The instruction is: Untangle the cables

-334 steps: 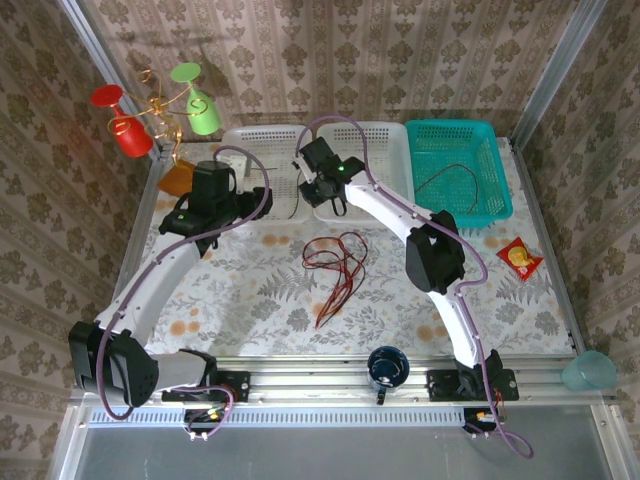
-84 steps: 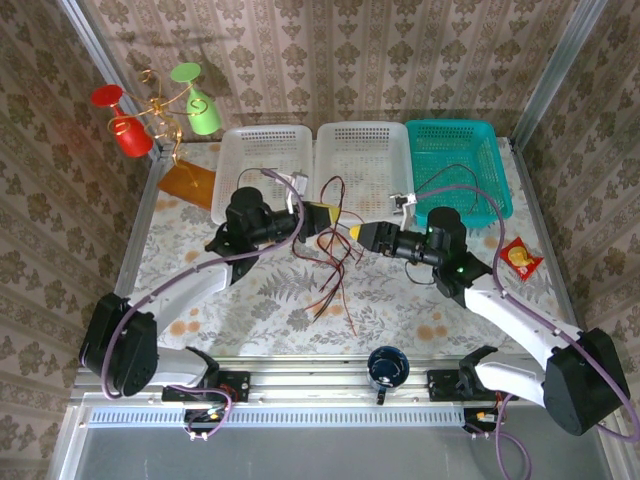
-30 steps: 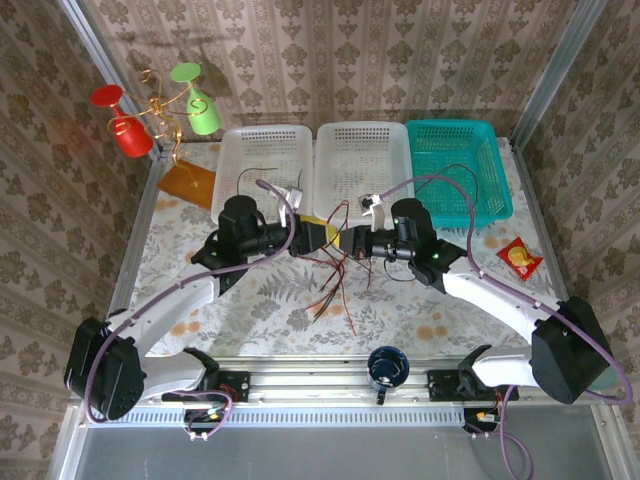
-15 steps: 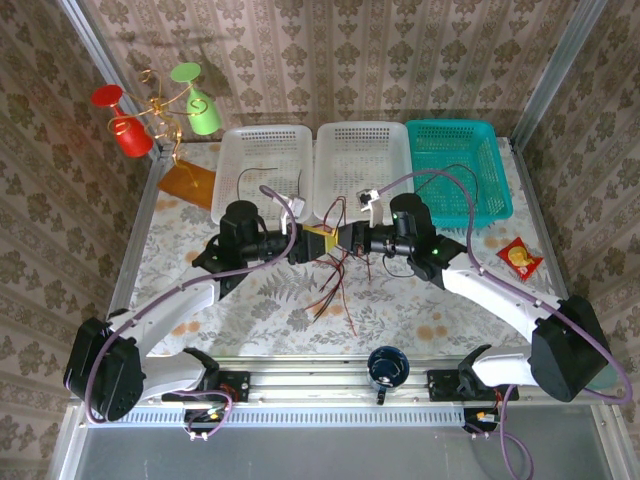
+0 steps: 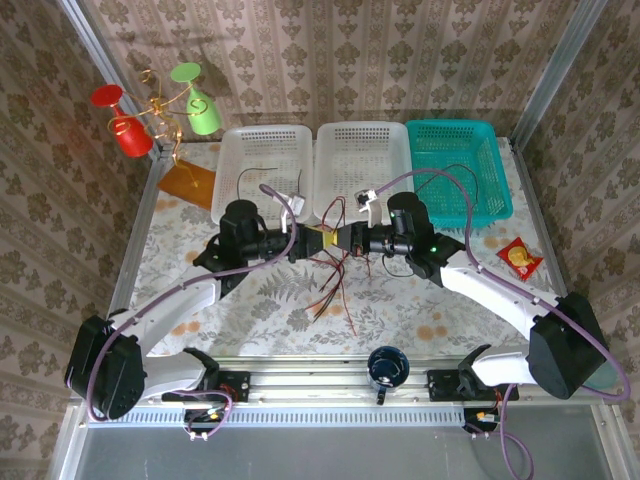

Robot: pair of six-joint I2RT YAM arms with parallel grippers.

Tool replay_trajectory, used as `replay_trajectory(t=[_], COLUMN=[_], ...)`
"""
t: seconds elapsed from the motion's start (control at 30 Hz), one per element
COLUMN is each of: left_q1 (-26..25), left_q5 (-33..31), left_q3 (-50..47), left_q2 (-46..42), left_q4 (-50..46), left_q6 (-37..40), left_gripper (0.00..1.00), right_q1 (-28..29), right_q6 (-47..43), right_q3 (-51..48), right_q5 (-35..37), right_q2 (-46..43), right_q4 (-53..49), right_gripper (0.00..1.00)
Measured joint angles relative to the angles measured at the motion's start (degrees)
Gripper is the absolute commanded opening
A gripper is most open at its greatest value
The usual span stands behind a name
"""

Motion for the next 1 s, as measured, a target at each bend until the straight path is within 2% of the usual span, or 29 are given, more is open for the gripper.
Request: replay_trajectory(t=[0.27, 0.4, 0.5, 0.67, 0.87, 1.0], left_q1=[4.92, 6.69, 7.30, 7.43, 7.50, 7.48], left_q5=[-3.21, -7.54, -13.09, -27.52, -48.39, -60.26], left_q3=[-0.35, 0.92, 3.10, 3.54, -3.26, -7.10], left_q2=[-3.32, -10.05, -15.21, -24.30, -34.95, -40.33], left_q4=[0.59, -5.20, -9.44, -14.40, -13.57, -13.94], left_q6=[0.17, 5.25, 10.21, 17.55, 21.44, 24.26], left_gripper=[0.00, 0.00, 0.00, 0.00, 0.00, 0.00], right_q1=[-0.20, -1.42, -3.87, -8.79, -11.76, -13.66], right_q6=[-2.51, -6.73, -10.43, -16.61, -19.06, -17.05], right_q3=[0.87, 3.50, 6.62, 11.56, 13.60, 12.02], right_q5=[1.53, 2.51, 2.54, 5.20, 17.25, 25.05], right_q2=[-0.98, -3.98, -6.75, -10.56, -13.46, -16.81], right_q4=[-4.83, -12.50, -19.15, -30.71, -39.91, -40.48], right_gripper=[0.00, 0.00, 0.00, 0.00, 0.00, 0.00])
